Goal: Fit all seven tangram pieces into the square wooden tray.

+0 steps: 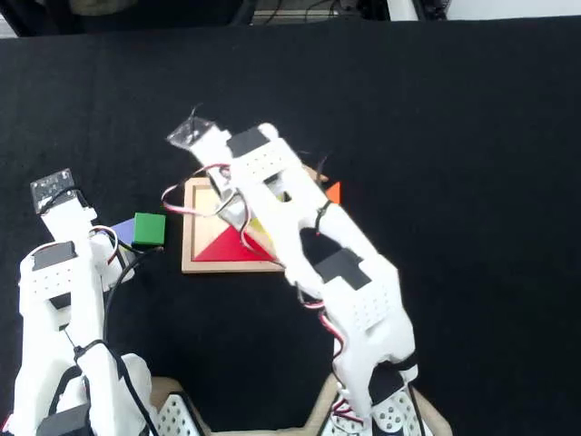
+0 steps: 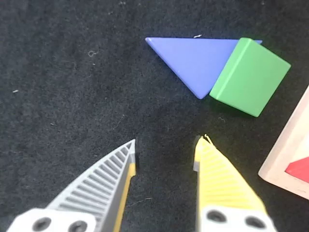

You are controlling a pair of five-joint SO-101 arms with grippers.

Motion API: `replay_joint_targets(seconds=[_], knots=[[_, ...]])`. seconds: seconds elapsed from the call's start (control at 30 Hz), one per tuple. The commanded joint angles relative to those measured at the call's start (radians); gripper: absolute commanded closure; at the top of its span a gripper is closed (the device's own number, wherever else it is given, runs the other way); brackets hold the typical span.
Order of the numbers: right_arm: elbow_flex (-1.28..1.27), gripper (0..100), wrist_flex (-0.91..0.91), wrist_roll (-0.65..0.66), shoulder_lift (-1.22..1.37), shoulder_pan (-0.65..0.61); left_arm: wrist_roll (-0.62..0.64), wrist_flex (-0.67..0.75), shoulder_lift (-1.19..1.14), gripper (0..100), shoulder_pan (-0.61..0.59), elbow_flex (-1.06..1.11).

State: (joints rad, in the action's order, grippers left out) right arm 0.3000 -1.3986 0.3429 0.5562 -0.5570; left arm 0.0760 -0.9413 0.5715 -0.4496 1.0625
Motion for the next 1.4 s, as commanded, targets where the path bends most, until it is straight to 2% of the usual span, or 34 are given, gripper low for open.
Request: replay_joint_targets(seconds=[0.0,0.53,0.7,0.97,1.37], knots=[[0.045,64.9,0.006,0.015,-0.039,0.020,0.012,0.014,0.000,80,0.015,-0.041],[0.127,64.9,0.014,0.035,0.150,-0.002,0.011,0.014,0.000,80,0.013,-0.041],[0.127,64.9,0.014,0.035,0.151,-0.005,0.011,0.014,0.000,80,0.013,-0.041],[0.127,64.9,-0.006,0.035,0.150,-0.078,0.011,0.014,0.000,80,0.013,-0.041],[0.127,64.9,-0.008,0.034,0.148,-0.086,0.011,0.012,0.000,80,0.013,-0.042]])
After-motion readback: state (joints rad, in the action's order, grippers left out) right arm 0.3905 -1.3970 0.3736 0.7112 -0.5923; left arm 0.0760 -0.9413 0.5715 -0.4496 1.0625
